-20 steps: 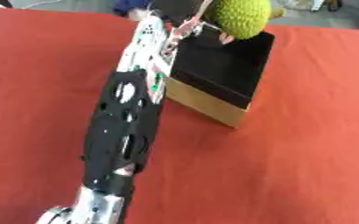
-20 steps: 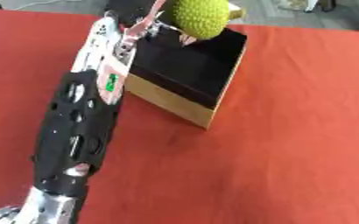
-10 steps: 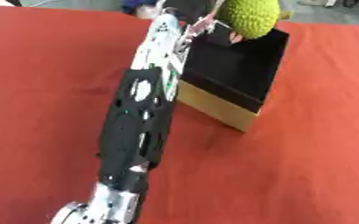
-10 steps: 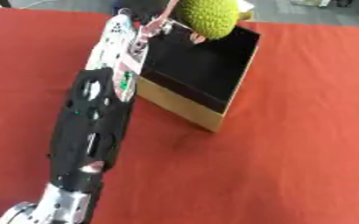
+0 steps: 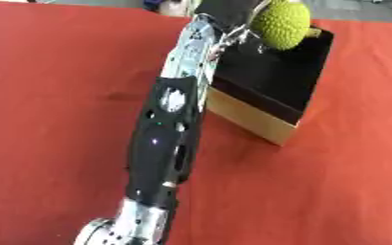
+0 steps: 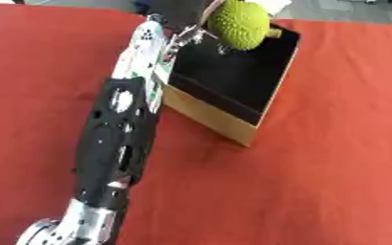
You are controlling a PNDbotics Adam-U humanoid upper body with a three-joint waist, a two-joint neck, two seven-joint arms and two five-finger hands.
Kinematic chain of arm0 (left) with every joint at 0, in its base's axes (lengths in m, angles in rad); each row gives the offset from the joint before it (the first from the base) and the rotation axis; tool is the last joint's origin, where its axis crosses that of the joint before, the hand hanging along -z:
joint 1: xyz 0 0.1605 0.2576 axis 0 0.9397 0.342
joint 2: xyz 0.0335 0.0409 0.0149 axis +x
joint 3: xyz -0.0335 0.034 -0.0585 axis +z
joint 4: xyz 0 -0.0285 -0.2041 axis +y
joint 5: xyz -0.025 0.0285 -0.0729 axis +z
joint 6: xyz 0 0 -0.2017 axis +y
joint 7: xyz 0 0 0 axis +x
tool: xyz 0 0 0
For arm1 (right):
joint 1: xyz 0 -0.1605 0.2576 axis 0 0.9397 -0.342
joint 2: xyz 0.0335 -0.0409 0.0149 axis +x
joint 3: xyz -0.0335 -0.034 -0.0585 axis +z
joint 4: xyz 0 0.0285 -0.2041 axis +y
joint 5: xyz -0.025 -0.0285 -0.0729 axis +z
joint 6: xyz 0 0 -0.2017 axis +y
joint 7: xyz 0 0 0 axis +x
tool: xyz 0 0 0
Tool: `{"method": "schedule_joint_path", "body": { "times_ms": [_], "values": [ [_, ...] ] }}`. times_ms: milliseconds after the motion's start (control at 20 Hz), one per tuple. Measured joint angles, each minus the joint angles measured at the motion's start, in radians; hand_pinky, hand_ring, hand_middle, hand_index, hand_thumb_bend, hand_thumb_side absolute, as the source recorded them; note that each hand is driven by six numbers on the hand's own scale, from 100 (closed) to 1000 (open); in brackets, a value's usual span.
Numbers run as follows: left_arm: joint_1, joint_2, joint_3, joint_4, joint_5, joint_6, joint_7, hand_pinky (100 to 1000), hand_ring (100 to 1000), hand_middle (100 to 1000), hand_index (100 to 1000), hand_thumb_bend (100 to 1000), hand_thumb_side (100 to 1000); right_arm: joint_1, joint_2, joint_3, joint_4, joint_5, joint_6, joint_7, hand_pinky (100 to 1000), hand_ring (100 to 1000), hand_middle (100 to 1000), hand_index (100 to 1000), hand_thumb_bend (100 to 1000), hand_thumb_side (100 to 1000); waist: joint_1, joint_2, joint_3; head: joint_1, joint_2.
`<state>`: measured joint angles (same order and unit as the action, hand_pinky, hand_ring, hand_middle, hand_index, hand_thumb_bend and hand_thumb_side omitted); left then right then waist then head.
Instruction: Pick up objects on the table and place them in the box.
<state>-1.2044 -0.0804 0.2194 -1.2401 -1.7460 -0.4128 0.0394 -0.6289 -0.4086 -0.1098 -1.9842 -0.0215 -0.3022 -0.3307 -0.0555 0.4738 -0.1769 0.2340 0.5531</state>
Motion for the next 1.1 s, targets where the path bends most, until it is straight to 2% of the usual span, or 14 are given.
{"method": "schedule_joint_path", "body": {
  "times_ms": [250, 350, 400, 550, 850, 1000, 1100],
  "values": [
    [0.008, 0.000, -0.002, 0.008, -0.106, -0.002, -0.092, 856, 987, 984, 965, 762, 100, -0.006, 0.001, 0.000, 0.000, -0.008, 0.002, 0.002, 759, 726, 568, 773, 100, 658, 0.004, 0.000, -0.009, 0.003, 0.000],
    [0.015, -0.001, -0.003, 0.009, -0.157, -0.001, -0.146, 870, 1000, 1000, 997, 761, 100, -0.012, 0.004, 0.000, 0.000, -0.008, 0.006, 0.004, 759, 726, 568, 773, 100, 658, 0.004, 0.000, -0.013, 0.006, 0.000],
    [0.018, -0.001, -0.004, 0.009, -0.181, -0.001, -0.170, 872, 1000, 1000, 1000, 796, 100, -0.013, 0.005, 0.001, 0.000, -0.008, 0.008, 0.004, 759, 726, 569, 773, 100, 658, 0.003, 0.000, -0.014, 0.007, 0.000],
    [0.026, -0.003, -0.013, 0.006, -0.244, 0.000, -0.215, 872, 1000, 1000, 1000, 825, 100, -0.014, 0.010, 0.004, 0.000, -0.008, 0.012, 0.004, 759, 726, 569, 772, 100, 658, 0.003, 0.000, -0.015, 0.010, 0.000],
    [0.036, -0.012, -0.027, 0.000, -0.288, 0.000, -0.217, 865, 1000, 1000, 1000, 810, 100, -0.014, 0.010, 0.006, 0.000, -0.008, 0.014, 0.003, 759, 726, 568, 772, 100, 661, 0.002, -0.002, -0.014, 0.011, 0.000],
    [0.043, -0.014, -0.030, 0.000, -0.288, -0.003, -0.212, 860, 1000, 1000, 1000, 834, 100, -0.014, 0.010, 0.006, 0.000, -0.008, 0.017, 0.001, 758, 726, 568, 772, 100, 661, 0.000, -0.003, -0.014, 0.011, 0.000],
    [0.048, -0.014, -0.032, 0.000, -0.290, -0.006, -0.213, 859, 1000, 1000, 1000, 855, 132, -0.014, 0.010, 0.006, 0.000, -0.008, 0.017, 0.000, 758, 726, 567, 772, 100, 662, -0.002, -0.003, -0.014, 0.011, 0.000]
  ]
}}
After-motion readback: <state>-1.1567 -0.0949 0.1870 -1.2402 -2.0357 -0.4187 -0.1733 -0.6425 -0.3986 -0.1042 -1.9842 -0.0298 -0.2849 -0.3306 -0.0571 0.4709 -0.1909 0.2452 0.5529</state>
